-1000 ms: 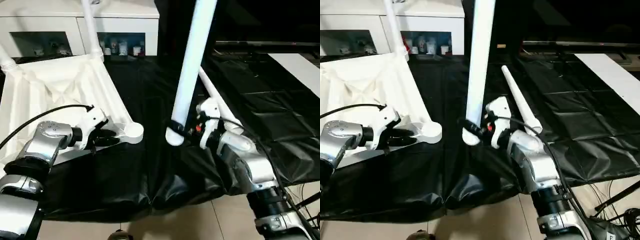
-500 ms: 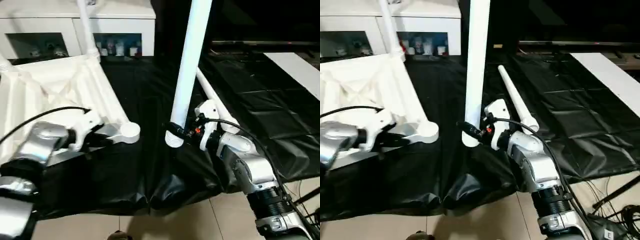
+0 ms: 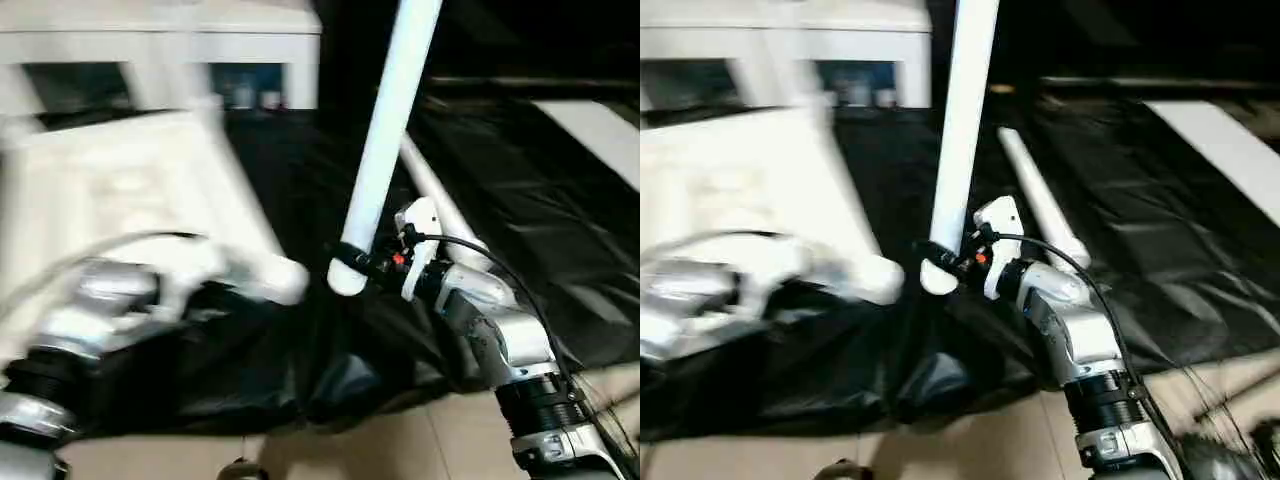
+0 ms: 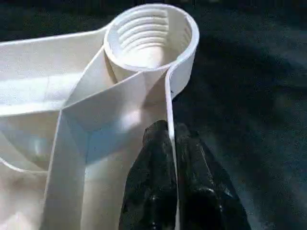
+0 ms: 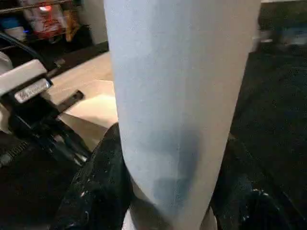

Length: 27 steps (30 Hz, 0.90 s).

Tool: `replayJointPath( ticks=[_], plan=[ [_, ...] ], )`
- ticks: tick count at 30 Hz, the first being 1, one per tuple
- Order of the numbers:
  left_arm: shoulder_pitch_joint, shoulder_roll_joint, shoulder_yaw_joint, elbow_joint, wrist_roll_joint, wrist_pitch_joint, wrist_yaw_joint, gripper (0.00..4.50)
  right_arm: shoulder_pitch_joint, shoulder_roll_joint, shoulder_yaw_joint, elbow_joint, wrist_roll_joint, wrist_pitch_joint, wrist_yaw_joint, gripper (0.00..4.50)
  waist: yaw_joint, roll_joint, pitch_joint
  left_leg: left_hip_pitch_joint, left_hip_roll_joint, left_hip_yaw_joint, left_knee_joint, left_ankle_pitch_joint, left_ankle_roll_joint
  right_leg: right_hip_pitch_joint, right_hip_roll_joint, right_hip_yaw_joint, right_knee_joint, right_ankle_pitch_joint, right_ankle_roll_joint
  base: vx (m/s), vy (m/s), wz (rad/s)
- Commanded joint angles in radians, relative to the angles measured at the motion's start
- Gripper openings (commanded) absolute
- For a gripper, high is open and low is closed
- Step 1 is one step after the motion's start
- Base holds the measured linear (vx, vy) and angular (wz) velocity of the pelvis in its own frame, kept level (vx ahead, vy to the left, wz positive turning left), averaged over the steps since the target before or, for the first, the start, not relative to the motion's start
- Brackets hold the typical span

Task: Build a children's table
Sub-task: Insert table leg to table base

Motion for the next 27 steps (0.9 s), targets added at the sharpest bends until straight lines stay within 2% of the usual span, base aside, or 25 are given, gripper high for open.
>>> replayJointPath(
  ticks=[1,5,7,9,12,16,19,21,23,27],
  plan=[
    [0.014,-0.064,-0.051,-0.071,-0.027,-0.019,-0.025,0.00,0.001,-0.012,-0.005,-0.049,0.030,0.024,0.026,1.88,-0.010,0.014,-0.071,0.044,0.029,-0.003,-0.073,-0.328,-0.034,0.022,-0.072,0.044,-0.084,-0.229,-0.192,0.000,0.000,0.00],
    [0.021,-0.090,-0.062,-0.078,0.021,-0.022,0.003,0.00,0.012,-0.014,0.004,-0.071,0.037,0.034,0.038,1.88,-0.009,0.012,-0.068,0.041,0.029,-0.007,-0.078,-0.360,-0.044,0.023,-0.076,0.045,-0.093,-0.313,-0.159,0.000,0.000,0.00],
    [0.014,-0.088,-0.063,-0.052,0.051,-0.043,0.028,0.00,0.012,-0.012,0.004,-0.072,0.036,0.033,0.035,1.88,-0.012,0.010,-0.067,0.034,0.026,-0.011,-0.081,-0.360,-0.048,0.028,-0.077,0.044,-0.098,-0.362,-0.137,0.000,0.000,0.00],
    [0.003,-0.060,-0.049,-0.002,0.091,-0.077,0.075,0.00,0.008,-0.007,-0.005,-0.070,0.041,0.034,0.029,1.88,-0.015,0.008,-0.067,0.030,0.024,-0.014,-0.081,-0.360,-0.051,0.030,-0.080,0.044,-0.101,-0.397,-0.119,0.000,0.000,0.00],
    [0.002,-0.030,-0.036,0.014,0.101,-0.078,0.103,0.00,0.010,-0.005,-0.008,-0.073,0.042,0.038,0.029,1.88,-0.020,0.010,-0.066,0.030,0.022,-0.019,-0.082,-0.380,-0.055,0.029,-0.081,0.041,-0.107,-0.458,-0.098,0.000,0.000,0.00],
    [0.014,-0.013,-0.008,0.014,0.110,-0.081,0.128,0.00,0.019,-0.004,-0.005,-0.087,0.042,0.048,0.026,1.88,-0.035,0.011,-0.063,0.033,0.021,-0.022,-0.082,-0.410,-0.056,0.022,-0.079,0.038,-0.113,-0.490,-0.102,0.000,0.000,0.00],
    [0.018,-0.017,0.009,0.015,0.099,-0.081,0.126,0.00,0.020,-0.004,-0.006,-0.086,0.043,0.048,0.024,1.88,-0.043,0.010,-0.064,0.028,0.021,-0.024,-0.084,-0.404,-0.055,0.026,-0.078,0.035,-0.110,-0.483,-0.106,0.000,0.000,0.00],
    [0.016,-0.020,0.016,0.024,0.092,-0.089,0.128,0.00,0.020,-0.003,-0.006,-0.085,0.044,0.047,0.021,1.88,-0.047,0.010,-0.064,0.030,0.020,-0.022,-0.082,-0.401,-0.052,0.022,-0.076,0.036,-0.110,-0.461,-0.113,0.000,0.000,0.00],
    [0.006,-0.026,0.033,0.016,0.034,-0.028,0.083,0.45,0.016,-0.001,-0.005,-0.079,0.042,0.046,0.020,1.88,-0.049,0.010,-0.066,0.032,0.020,-0.021,-0.080,-0.400,-0.051,0.021,-0.076,0.037,-0.106,-0.445,-0.126,0.000,0.000,0.00],
    [-0.011,-0.026,0.041,0.025,0.023,-0.052,0.093,0.71,0.013,0.001,-0.004,-0.076,0.041,0.046,0.019,1.88,-0.051,0.012,-0.066,0.031,0.020,-0.018,-0.079,-0.381,-0.044,0.021,-0.074,0.039,-0.104,-0.404,-0.141,0.000,0.000,0.00]
  ],
)
